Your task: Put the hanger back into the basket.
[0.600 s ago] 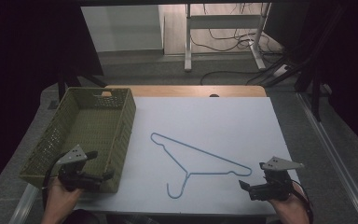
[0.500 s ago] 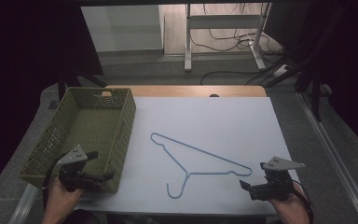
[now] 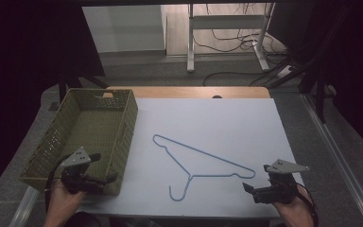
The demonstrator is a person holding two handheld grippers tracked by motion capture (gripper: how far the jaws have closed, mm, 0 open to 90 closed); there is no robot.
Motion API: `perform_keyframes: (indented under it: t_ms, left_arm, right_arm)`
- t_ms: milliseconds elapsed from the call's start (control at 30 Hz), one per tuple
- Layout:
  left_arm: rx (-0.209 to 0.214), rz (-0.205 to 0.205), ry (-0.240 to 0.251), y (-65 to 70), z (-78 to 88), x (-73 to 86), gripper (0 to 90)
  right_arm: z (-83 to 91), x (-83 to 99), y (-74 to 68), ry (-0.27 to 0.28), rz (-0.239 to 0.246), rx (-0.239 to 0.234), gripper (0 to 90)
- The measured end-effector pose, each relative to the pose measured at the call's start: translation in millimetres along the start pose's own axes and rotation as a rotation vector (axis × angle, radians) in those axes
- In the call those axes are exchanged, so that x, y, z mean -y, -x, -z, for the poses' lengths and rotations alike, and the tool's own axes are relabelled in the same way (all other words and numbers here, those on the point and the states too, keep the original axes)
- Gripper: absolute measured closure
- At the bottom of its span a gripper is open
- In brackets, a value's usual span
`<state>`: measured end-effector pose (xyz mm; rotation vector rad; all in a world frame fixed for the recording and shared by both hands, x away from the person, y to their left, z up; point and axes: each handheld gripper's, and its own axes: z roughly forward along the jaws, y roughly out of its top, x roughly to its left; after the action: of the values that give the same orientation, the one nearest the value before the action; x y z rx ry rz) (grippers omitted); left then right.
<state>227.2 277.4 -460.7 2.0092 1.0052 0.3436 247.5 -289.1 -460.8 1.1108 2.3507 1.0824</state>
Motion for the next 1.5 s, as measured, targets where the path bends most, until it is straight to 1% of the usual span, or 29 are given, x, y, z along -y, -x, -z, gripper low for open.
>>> perform_keyframes:
  t_ms: [100,200,233,267,367,400,433,467,500,533,600,733,867,933,967,1000,1033,1100,1200,1233,1267,1300,1333,1400,1433,1500]
  left_arm:
    - [0.004,0.007,0.004,1.9,0.8,-2.6,1.2]
    - [0.0,0.001,0.0,7.6,-0.1,-7.8,1.5]
    - [0.0,0.001,0.0,7.6,-0.1,-7.8,1.6]
    - [0.006,-0.011,-0.002,12.8,-1.4,-12.2,1.7]
    - [0.04,-0.028,0.01,20.6,-3.2,-19.3,1.7]
    - [0.043,-0.031,0.014,23.6,-4.0,-21.6,1.6]
    - [0.043,-0.031,0.014,23.6,-4.0,-21.6,1.6]
    - [0.053,-0.042,0.021,28.5,-5.7,-25.8,1.6]
    - [0.053,-0.042,0.021,28.5,-5.7,-25.8,1.5]
    - [0.069,-0.046,0.029,32.4,-8.6,-29.3,1.4]
    - [0.074,-0.051,0.034,34.4,-10.4,-30.8,1.3]
    - [0.091,-0.08,0.035,43.4,-20.1,-35.7,1.0]
    - [0.12,-0.101,0.023,52.6,-33.5,-39.7,0.5]
    - [0.133,-0.118,0.016,59.0,-41.8,-42.6,0.1]
    - [0.133,-0.118,0.016,59.0,-41.8,-42.6,0.0]
    - [0.141,-0.12,0.013,61.1,-44.8,-43.8,0.0]
    - [0.156,-0.125,0.009,65.4,-50.5,-45.9,0.0]
    - [0.165,-0.134,0.002,68.8,-56.1,-47.5,0.0]
    - [0.178,-0.142,-0.005,72.2,-63.6,-49.4,0.0]
    - [0.178,-0.142,-0.005,72.2,-63.6,-49.4,0.0]
    - [0.186,-0.145,-0.011,73.7,-67.7,-50.4,0.0]
    - [0.186,-0.145,-0.011,73.7,-67.7,-50.4,0.0]
    - [0.196,-0.145,-0.014,75.1,-74.0,-51.2,0.0]
    - [0.195,-0.152,-0.024,76.3,-80.0,-52.0,0.1]
    - [0.195,-0.152,-0.024,76.3,-80.0,-52.0,0.1]
    - [0.2,-0.163,-0.038,78.2,-88.2,-54.0,0.2]
  right_arm:
    - [-0.2,-0.4,-0.7,0.0,0.003,0.003,0.0]
    - [-0.2,-1.9,-1.7,-0.003,0.013,0.01,0.0]
    - [0.0,-2.7,-2.2,-0.004,0.015,0.011,0.0]
    - [-0.2,-3.6,-2.8,-0.003,0.018,0.008,0.0]
    - [-0.9,-6.1,-4.2,-0.008,0.02,-0.001,0.0]
    - [-0.8,-7.3,-4.7,-0.009,0.024,-0.001,0.0]
    - [-1.0,-8.5,-5.2,-0.009,0.024,-0.005,0.0]
    - [-1.0,-10.0,-5.6,-0.008,0.024,-0.009,0.0]
    - [-1.0,-10.0,-5.6,-0.008,0.024,-0.009,0.0]
    - [-1.2,-13.5,-7.0,-0.005,0.026,-0.018,0.0]
    - [-1.2,-16.3,-8.1,-0.004,0.028,-0.021,0.0]
    - [-3.1,-20.7,-10.8,-0.012,0.027,-0.03,0.0]
    - [-9.4,-25.5,-14.1,-0.039,0.038,-0.046,0.0]
    - [-13.8,-28.6,-16.6,-0.053,0.045,-0.061,0.0]
    - [-14.8,-29.4,-17.1,-0.055,0.047,-0.065,0.0]
    - [-14.8,-29.4,-17.1,-0.055,0.047,-0.065,0.0]
    - [-17.0,-31.5,-18.5,-0.062,0.052,-0.078,0.0]
    - [-18.7,-32.9,-19.9,-0.064,0.054,-0.085,0.0]
    - [-21.7,-35.1,-21.3,-0.061,0.06,-0.094,0.0]
    - [-21.7,-35.1,-21.3,-0.061,0.06,-0.094,0.0]
    - [-24.2,-36.9,-22.3,-0.061,0.07,-0.104,0.0]
    - [-24.8,-37.4,-22.4,-0.061,0.075,-0.104,0.0]
    - [-26.5,-38.5,-23.2,-0.057,0.086,-0.107,0.0]
    - [-29.3,-40.8,-23.6,-0.049,0.097,-0.117,0.0]
    - [-29.3,-40.8,-23.6,-0.049,0.097,-0.117,0.0]
    - [-33.4,-45.0,-24.8,-0.055,0.111,-0.119,0.0]
